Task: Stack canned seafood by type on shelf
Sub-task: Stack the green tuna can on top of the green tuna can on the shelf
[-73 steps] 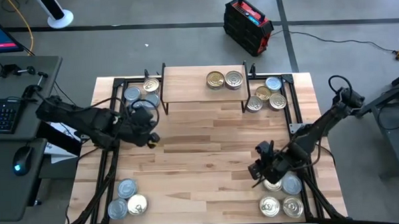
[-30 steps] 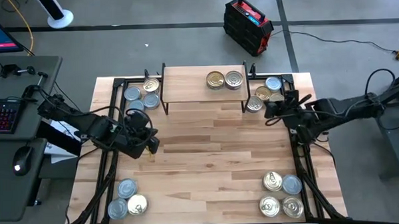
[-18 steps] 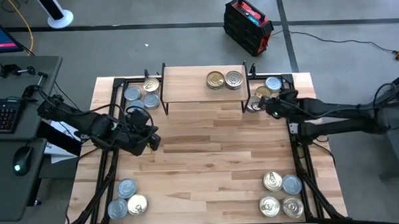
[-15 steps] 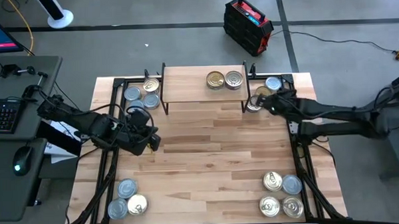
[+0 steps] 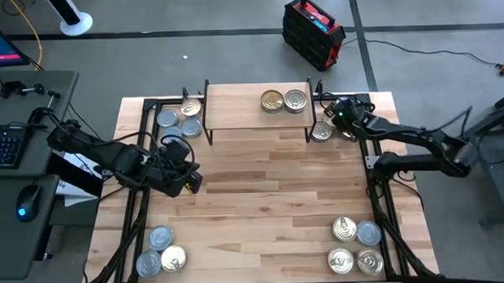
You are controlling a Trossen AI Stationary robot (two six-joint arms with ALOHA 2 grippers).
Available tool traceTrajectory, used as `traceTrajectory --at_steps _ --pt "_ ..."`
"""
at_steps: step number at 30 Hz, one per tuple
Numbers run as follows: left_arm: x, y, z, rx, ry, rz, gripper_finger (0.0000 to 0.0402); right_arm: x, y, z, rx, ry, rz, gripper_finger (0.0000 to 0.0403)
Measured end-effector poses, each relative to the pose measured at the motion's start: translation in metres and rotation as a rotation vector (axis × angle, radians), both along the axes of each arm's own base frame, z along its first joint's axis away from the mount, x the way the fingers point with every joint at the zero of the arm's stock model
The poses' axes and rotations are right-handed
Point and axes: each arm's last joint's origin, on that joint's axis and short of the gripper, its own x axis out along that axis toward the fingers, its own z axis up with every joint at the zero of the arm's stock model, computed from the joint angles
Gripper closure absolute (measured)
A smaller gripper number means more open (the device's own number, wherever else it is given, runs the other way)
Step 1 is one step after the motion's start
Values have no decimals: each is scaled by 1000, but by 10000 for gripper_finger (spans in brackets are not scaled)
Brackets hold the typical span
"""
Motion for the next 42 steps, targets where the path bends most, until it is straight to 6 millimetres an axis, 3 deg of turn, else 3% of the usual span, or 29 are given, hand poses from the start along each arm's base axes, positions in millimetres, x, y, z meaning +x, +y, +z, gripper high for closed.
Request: traceTrajectory --at_steps 5,13,27,42 --pt "0 -1 -1 -4 33 -53 401 1 -6 -15 74 11 -56 403" --pt "0 -1 -1 35 62 -113 402 7 -1 -18 112 10 -7 403" --pt "0 -1 -1 96 100 -190 401 -5 54 -8 288 202 170 403" --pt "0 -1 -1 97 100 -190 402 4 111 -9 339 304 392 403"
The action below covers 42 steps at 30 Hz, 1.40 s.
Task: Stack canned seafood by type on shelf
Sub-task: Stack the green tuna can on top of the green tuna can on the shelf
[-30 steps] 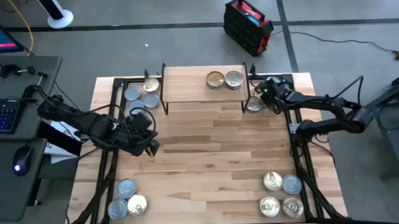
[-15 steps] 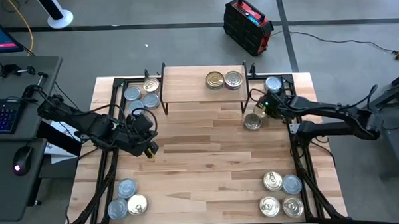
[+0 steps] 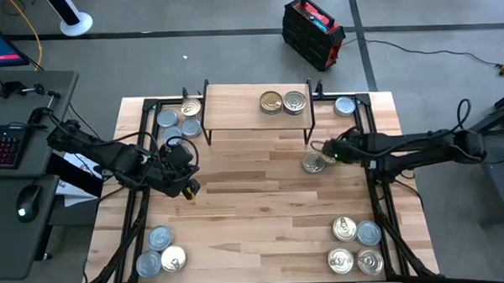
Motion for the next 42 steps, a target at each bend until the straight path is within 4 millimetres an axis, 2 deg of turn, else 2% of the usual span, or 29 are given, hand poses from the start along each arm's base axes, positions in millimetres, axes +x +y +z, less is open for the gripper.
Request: traceTrajectory --at_steps 8,15,20,27,32,38,42 --pt "0 -1 0 -29 5 -13 402 4 41 1 80 -49 150 403" --pt "3 -3 1 -58 -20 -22 401 6 79 7 229 -82 273 403" --pt "6 -8 3 -109 -19 -119 401 21 99 2 267 -136 359 403" --pt "8 -36 12 -48 -154 -299 401 66 121 -5 240 -234 446 403" --pt "16 -65 14 13 -279 -401 401 112 130 -6 163 -272 510 403" --pt "40 -93 -6 52 -266 -478 401 183 135 -2 85 -339 653 403" --pt "52 -97 -16 17 -242 -505 401 219 139 17 32 -357 854 403"
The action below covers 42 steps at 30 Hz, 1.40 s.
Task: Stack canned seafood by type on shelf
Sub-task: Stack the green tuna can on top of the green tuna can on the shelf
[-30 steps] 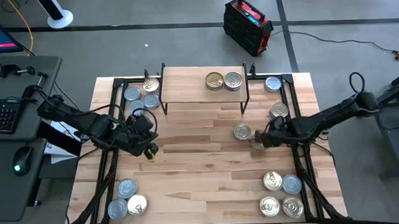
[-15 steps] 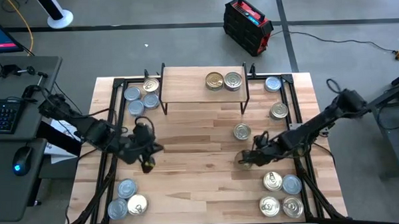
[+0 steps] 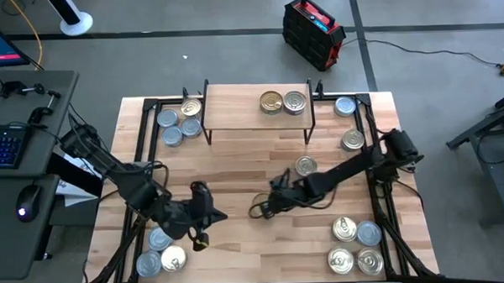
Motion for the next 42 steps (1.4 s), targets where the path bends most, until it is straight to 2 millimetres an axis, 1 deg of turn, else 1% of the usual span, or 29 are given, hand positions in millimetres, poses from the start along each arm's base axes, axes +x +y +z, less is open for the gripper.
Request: traceTrajectory --at_steps 1,2,4,6,8,10,12,14,16,19,20,22,23,25,28,31,38,42 --pt "2 1 1 -1 -7 -10 401 5 0 9 -23 -13 52 403" --pt "3 1 2 5 -20 -17 402 9 1 22 -46 -35 103 403" --pt "6 4 4 37 -39 -36 401 10 2 48 -102 -59 208 403" --pt "10 6 5 66 -57 -53 401 4 5 66 -170 -42 316 403" --pt "17 11 2 109 -52 -69 402 -6 9 78 -228 -26 423 403" --pt "28 17 -9 121 -61 -93 402 -18 13 87 -263 -18 497 403" --pt "38 27 -30 66 -84 -122 401 -28 17 91 -264 -13 531 403" --pt "47 37 -54 -23 -151 -152 402 -38 22 85 -254 19 547 403" --pt "52 50 -79 -66 -221 -129 402 -44 27 77 -257 43 570 403" --pt "55 65 -106 -82 -299 -85 401 -49 36 65 -321 34 704 403" --pt "56 68 -115 -57 -303 -91 401 -52 39 60 -356 31 775 403" --pt "57 72 -134 7 -249 -121 402 -56 39 46 -419 60 900 403" --pt "58 72 -144 23 -209 -135 401 -56 38 42 -431 63 918 403" --pt "61 72 -159 29 -156 -146 401 -56 31 32 -432 90 891 403" --pt "66 72 -173 30 -131 -154 401 -52 18 16 -429 121 841 403" --pt "67 72 -184 36 -102 -155 401 -45 7 9 -426 97 799 403" --pt "65 73 -192 74 -37 -157 401 -27 -11 -4 -452 58 773 403" --pt "65 75 -194 86 -19 -153 401 -22 -19 -17 -380 85 789 403"
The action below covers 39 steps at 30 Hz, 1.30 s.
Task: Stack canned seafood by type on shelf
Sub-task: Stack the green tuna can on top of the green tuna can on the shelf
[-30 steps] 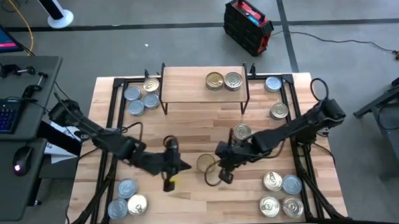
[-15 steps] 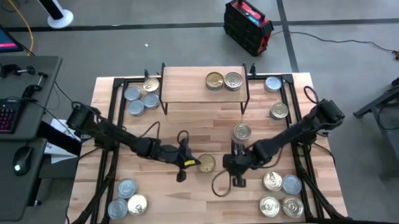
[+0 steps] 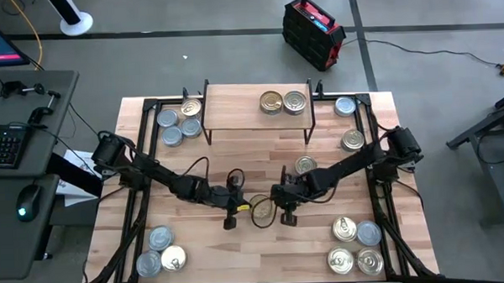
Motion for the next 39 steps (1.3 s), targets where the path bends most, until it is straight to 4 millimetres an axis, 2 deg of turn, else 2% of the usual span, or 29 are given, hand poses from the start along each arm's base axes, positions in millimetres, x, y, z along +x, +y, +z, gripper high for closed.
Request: traceTrajectory --at_steps 5,11,19,29,39 --pt "0 0 0 17 -2 -9 401 5 0 -8 18 -6 8 403" --pt "5 2 -12 1 6 -28 402 9 1 -7 24 -44 18 403" --pt "5 2 -16 -16 22 -10 402 10 2 -5 27 -76 9 403" --pt "2 -1 -19 -11 49 -17 402 19 22 38 53 -194 81 403" --pt "-3 -6 -24 32 80 -3 401 35 17 61 9 -303 99 403"
